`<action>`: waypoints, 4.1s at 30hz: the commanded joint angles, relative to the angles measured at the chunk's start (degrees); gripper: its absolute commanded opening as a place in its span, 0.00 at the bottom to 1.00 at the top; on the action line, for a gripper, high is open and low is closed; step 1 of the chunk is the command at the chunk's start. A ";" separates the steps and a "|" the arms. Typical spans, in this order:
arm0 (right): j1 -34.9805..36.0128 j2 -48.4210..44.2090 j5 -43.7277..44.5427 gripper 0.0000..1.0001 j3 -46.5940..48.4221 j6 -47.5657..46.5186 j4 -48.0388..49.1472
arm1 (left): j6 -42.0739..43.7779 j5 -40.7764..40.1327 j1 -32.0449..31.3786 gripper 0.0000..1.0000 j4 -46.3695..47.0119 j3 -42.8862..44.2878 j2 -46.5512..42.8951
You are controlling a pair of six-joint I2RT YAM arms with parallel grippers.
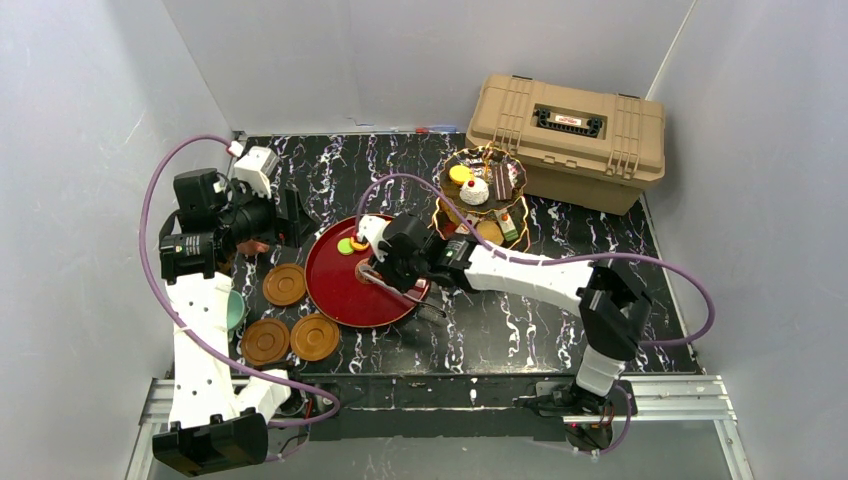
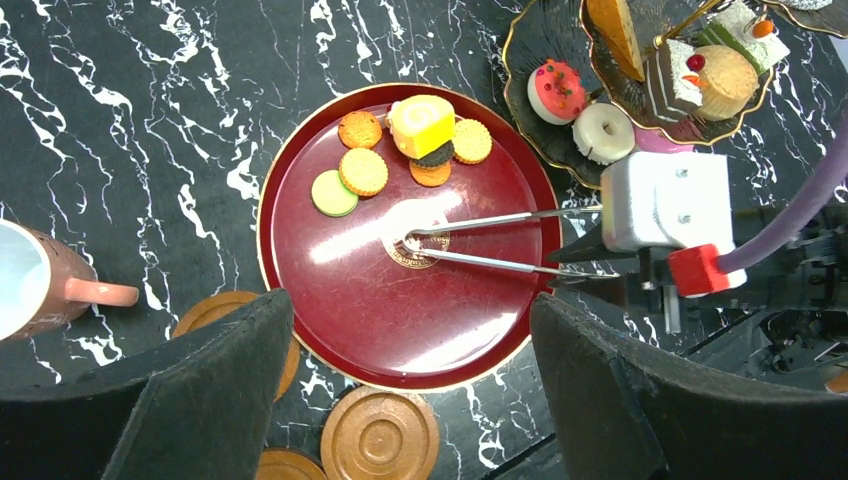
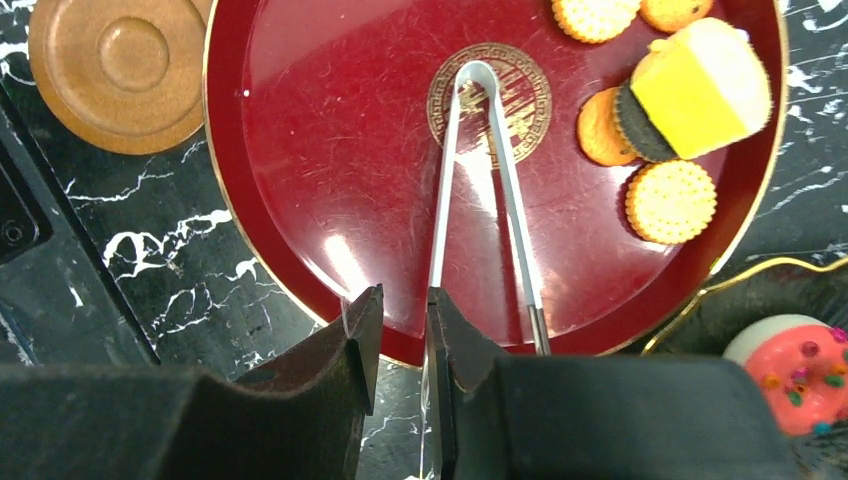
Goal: Serve the afternoon tea
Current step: Pick up the clamp from the tray, then adjust the clamp.
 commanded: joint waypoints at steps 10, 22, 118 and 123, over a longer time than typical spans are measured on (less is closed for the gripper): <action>0.81 11.75 -2.37 0.48 4.54 0.33 -0.31 | 0.57 0.48 0.21 0.95 -3.41 0.37 -2.06; 1.51 11.46 -1.94 0.52 9.65 1.72 -0.51 | 0.47 0.09 0.29 0.96 -4.29 1.62 -2.93; 8.72 -15.21 24.74 0.37 -2.78 31.23 48.96 | 9.41 20.23 0.29 0.34 1.60 -5.65 -12.77; 8.64 -13.57 24.23 0.35 -1.79 32.60 55.93 | -0.99 26.92 0.28 0.69 10.08 -14.02 -19.07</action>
